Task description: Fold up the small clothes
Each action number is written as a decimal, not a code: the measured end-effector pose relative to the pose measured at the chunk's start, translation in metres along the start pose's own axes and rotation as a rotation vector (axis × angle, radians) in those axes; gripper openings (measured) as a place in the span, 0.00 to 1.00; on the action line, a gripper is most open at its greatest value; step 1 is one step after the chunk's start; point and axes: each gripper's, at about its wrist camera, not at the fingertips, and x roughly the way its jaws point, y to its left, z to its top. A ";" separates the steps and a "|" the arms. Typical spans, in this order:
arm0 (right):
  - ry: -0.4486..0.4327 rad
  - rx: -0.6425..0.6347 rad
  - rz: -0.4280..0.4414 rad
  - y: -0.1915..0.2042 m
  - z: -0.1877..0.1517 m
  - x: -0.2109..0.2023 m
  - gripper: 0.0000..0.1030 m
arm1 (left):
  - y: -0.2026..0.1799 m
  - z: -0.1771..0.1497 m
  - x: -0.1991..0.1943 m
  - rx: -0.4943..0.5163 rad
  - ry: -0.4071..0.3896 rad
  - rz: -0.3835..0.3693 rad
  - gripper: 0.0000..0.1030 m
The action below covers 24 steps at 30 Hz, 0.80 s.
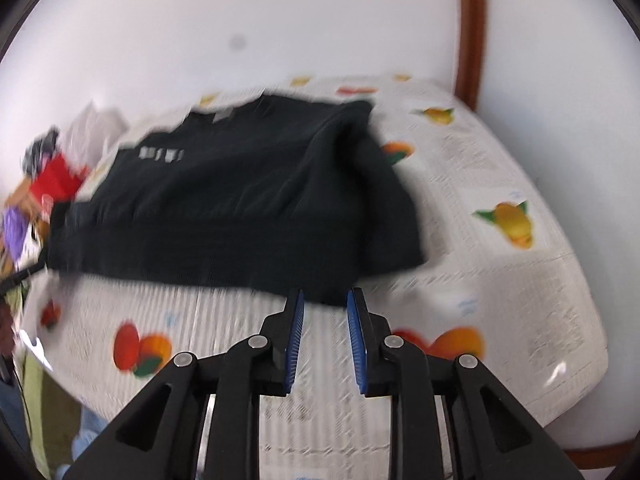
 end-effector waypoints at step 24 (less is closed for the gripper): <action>-0.038 0.001 0.006 0.025 -0.001 0.023 0.09 | -0.064 0.003 0.025 0.151 0.072 -0.089 0.27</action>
